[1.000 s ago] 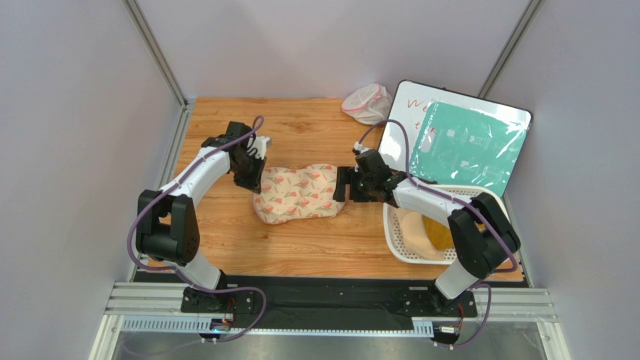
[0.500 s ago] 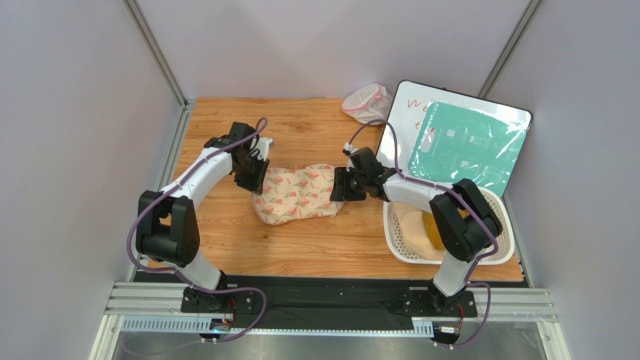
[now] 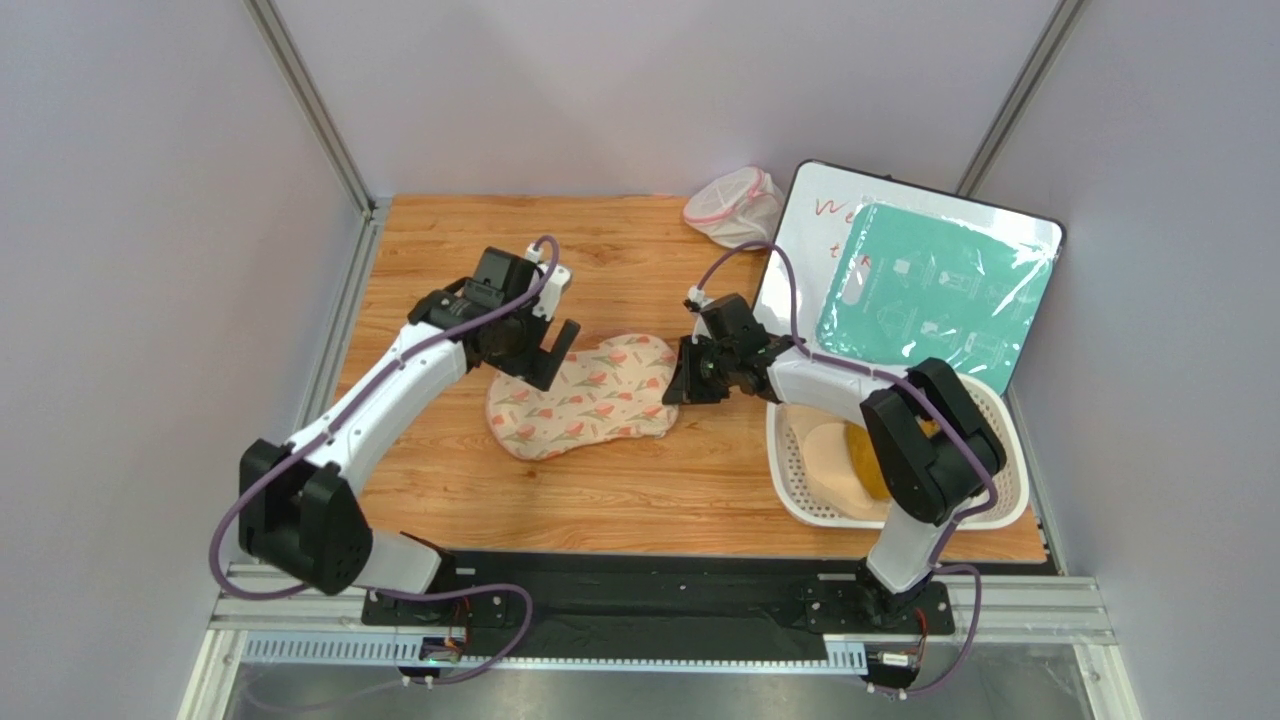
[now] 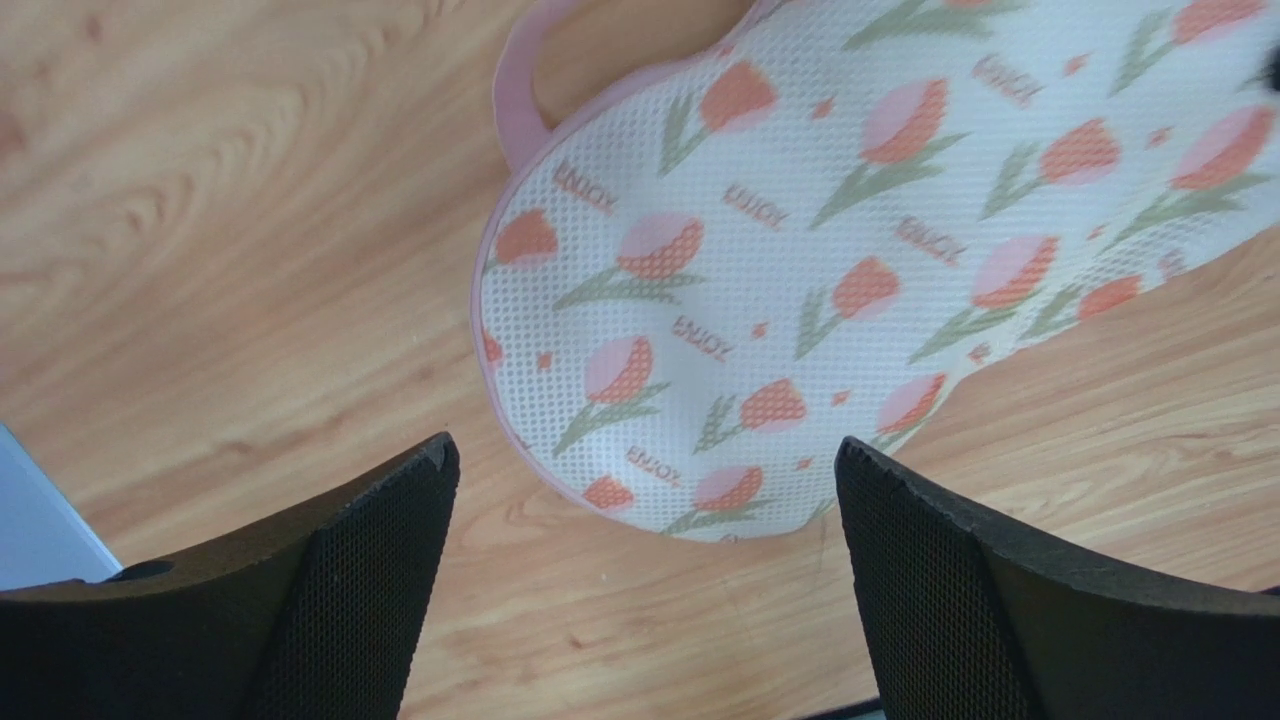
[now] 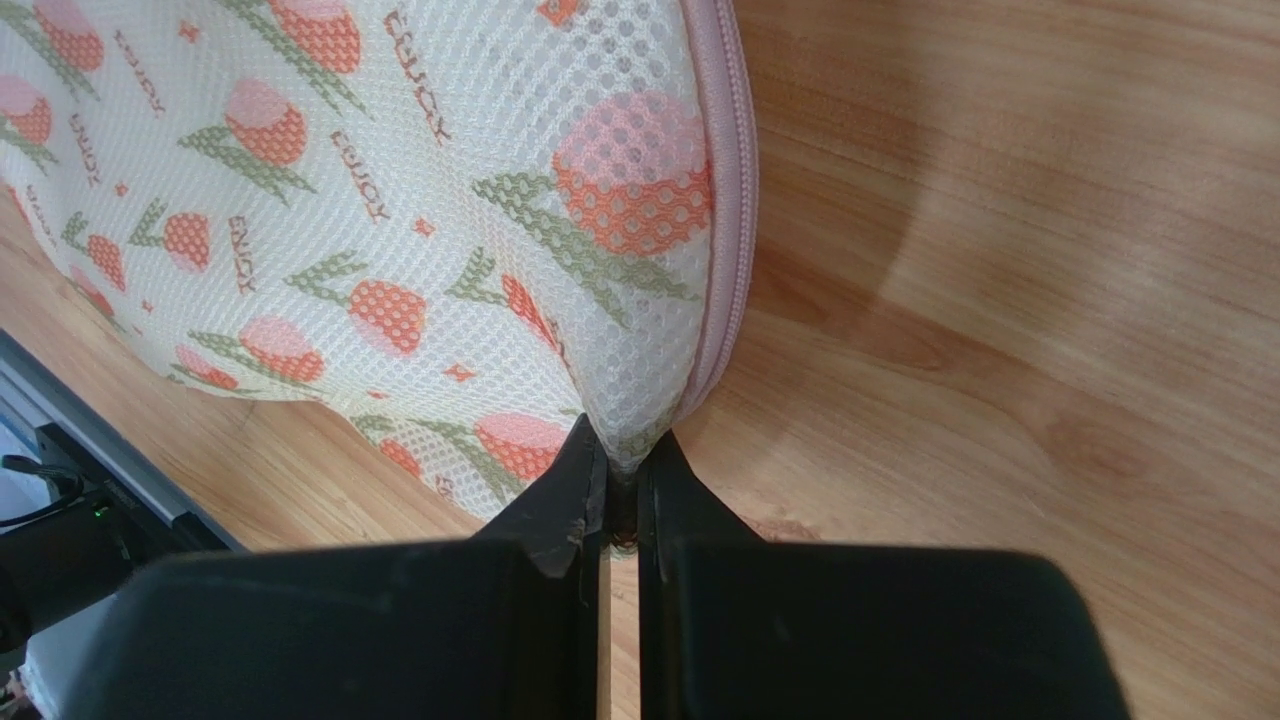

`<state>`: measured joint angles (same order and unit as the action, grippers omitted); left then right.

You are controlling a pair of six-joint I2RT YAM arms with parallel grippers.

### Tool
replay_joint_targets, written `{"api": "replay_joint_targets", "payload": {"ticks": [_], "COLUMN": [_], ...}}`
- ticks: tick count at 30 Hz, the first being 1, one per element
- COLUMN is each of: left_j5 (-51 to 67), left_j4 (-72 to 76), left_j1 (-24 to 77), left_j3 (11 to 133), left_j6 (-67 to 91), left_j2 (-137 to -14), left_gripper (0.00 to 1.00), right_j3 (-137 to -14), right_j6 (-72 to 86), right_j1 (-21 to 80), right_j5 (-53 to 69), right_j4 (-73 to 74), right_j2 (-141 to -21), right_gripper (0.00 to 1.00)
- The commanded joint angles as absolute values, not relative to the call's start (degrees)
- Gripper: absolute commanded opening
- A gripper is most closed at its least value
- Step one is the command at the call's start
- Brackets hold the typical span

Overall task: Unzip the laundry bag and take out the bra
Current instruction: Unzip the laundry bag at the center of the board.

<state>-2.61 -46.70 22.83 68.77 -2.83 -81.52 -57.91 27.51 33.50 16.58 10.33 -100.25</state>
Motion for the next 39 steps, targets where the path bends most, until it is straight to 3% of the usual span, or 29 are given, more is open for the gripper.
{"api": "replay_joint_targets", "payload": {"ticks": [1, 5, 12, 16, 27, 31, 34, 37, 39], "left_j5": [-4.4, -1.2, 3.3, 0.2, -5.6, -13.1, -17.1, -17.2, -17.5], "left_j4": [-41.1, -37.3, -30.7, -26.1, -18.9, -12.9, -9.7, -9.1, -8.6], "left_j1": [30.3, 44.1, 50.3, 57.6, 60.3, 60.4, 60.4, 60.4, 60.4], "left_j3": [66.5, 63.9, 60.9, 58.5, 59.8, 60.1, 60.1, 60.1, 60.1], "left_j6": [-5.3, -11.8, -13.9, -15.1, -18.7, -20.4, -21.6, -21.7, -21.6], "left_j2": [-73.9, -72.9, -73.7, -75.5, -86.7, -90.6, -93.2, -94.3, -94.7], "left_gripper": [1.0, 1.0, 0.93, 0.93, 0.95, 0.93, 0.89, 0.76, 0.61], "right_j3": [-58.3, -59.9, -59.6, -58.9, -58.4, -57.9, -57.6, -57.1, -57.3], "right_j6": [29.1, 28.7, 28.5, 28.4, 26.5, 26.3, 26.1, 25.8, 25.8], "right_j1": [33.6, 33.1, 30.7, 28.2, 25.5, 25.4, 25.1, 24.3, 24.0], "right_j5": [16.4, 17.2, 22.3, 24.4, 28.1, 29.1, 28.4, 28.2, 28.8], "right_j4": [14.3, 19.0, 22.8, 23.6, 24.4, 24.1, 24.2, 24.2, 24.3], "right_j2": [-95.1, -93.1, -88.8, -87.8, -88.1, -87.9, -87.5, -86.8, -86.5], "right_gripper": [0.0, 0.0, 0.0, 0.0, 0.0, 0.0, 0.0, 0.0, 0.0]}}
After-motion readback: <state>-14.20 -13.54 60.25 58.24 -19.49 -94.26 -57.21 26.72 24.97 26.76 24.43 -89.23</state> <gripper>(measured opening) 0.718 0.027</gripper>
